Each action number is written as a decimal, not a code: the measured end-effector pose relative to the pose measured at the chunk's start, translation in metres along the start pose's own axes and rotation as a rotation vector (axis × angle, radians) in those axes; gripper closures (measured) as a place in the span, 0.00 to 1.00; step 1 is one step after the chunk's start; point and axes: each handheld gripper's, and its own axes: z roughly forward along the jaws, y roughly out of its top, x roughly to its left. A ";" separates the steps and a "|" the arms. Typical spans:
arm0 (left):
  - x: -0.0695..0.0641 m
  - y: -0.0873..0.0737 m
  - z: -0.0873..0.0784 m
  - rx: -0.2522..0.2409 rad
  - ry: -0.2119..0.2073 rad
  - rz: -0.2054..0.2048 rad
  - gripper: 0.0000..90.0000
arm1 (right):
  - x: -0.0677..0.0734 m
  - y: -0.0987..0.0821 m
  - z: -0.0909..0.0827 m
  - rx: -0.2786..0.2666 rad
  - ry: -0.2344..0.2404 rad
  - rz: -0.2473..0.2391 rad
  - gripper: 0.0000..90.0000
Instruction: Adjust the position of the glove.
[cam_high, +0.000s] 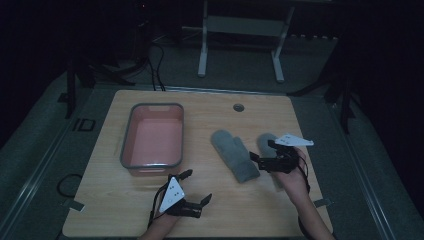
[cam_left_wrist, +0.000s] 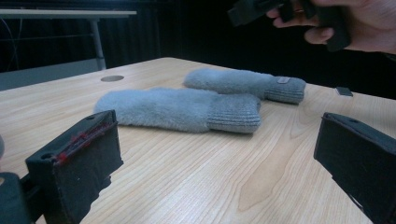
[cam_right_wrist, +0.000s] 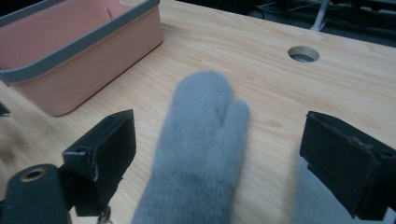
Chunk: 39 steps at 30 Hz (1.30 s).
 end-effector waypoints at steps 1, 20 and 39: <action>0.000 0.000 0.000 0.000 0.000 0.000 0.01 | 0.002 0.001 0.004 0.004 0.001 -0.003 0.12; 0.001 0.000 0.000 0.003 -0.015 -0.010 0.01 | 0.010 -0.002 0.095 0.170 0.023 -0.099 0.38; 0.001 0.000 0.000 0.003 -0.017 -0.014 0.01 | 0.013 -0.019 0.127 0.307 0.008 -0.145 0.62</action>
